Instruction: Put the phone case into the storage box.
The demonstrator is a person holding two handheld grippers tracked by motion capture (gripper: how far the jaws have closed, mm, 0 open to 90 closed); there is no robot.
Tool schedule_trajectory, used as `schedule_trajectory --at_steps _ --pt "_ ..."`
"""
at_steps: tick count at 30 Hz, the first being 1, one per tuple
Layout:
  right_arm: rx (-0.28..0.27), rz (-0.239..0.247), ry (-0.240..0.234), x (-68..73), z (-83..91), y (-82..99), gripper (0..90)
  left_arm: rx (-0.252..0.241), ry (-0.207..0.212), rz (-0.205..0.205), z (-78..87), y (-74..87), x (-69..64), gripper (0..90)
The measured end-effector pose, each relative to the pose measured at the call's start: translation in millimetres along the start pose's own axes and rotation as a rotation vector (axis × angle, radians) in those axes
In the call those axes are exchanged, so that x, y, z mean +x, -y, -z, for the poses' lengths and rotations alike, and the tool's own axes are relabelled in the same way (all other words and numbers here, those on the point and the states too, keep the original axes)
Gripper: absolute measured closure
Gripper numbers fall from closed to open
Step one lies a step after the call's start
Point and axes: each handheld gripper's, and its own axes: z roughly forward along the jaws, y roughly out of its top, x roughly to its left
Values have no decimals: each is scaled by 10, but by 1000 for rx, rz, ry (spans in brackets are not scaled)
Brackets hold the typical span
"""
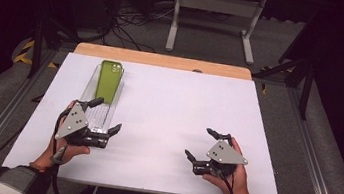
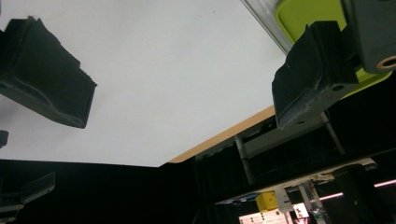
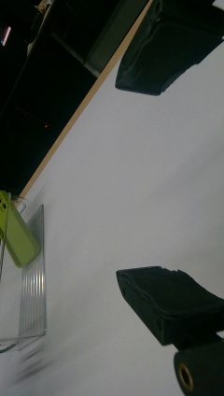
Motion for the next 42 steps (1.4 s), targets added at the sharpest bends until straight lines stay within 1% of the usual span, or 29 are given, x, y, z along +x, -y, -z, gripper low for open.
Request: schedule_trajectory --at_steps 1,3,4,6,12,16,21,22,24,26,30,32,35,36,38,39,42 --pt "-2 -1 1 2 0 0 88 -2 -3 5 2 12 -19 69" --pt "-2 2 -2 6 2 -3 88 10 4 5 11 23 -26 67" --pt "-3 2 -1 8 3 -3 88 6 5 9 20 38 -33 67" --pt "-3 2 -4 11 4 -3 88 17 -1 5 31 65 -45 75" --pt "-3 -1 -7 19 8 -7 85 33 -1 11 59 157 -62 74" --pt "-1 2 -11 22 2 -1 86 43 -8 36 87 233 -72 74" --pt "6 8 -18 36 -14 17 85 64 -11 40 121 309 -79 76" --pt "8 6 -19 36 -17 20 85 65 -3 58 128 328 -75 76" --pt "16 3 -22 40 -34 33 84 71 -2 66 133 355 -71 78" --pt "19 8 -26 38 -43 36 84 75 -1 66 139 370 -74 77" --pt "23 2 -35 39 -43 37 82 73 -9 65 154 367 -53 77" --pt "18 8 -32 36 -35 38 82 75 -7 65 151 369 -57 77" --pt "20 2 -34 34 -34 45 83 75 -12 56 142 370 -62 77" --pt "22 12 -33 40 -32 49 85 75 -12 57 141 367 -65 77" --pt "22 16 -31 44 -29 50 86 77 -11 49 144 359 -64 78" --pt "23 17 -31 45 -28 53 86 75 -8 55 141 357 -67 78" --pt "29 10 -29 44 -22 51 86 74 -7 48 135 365 -68 78"
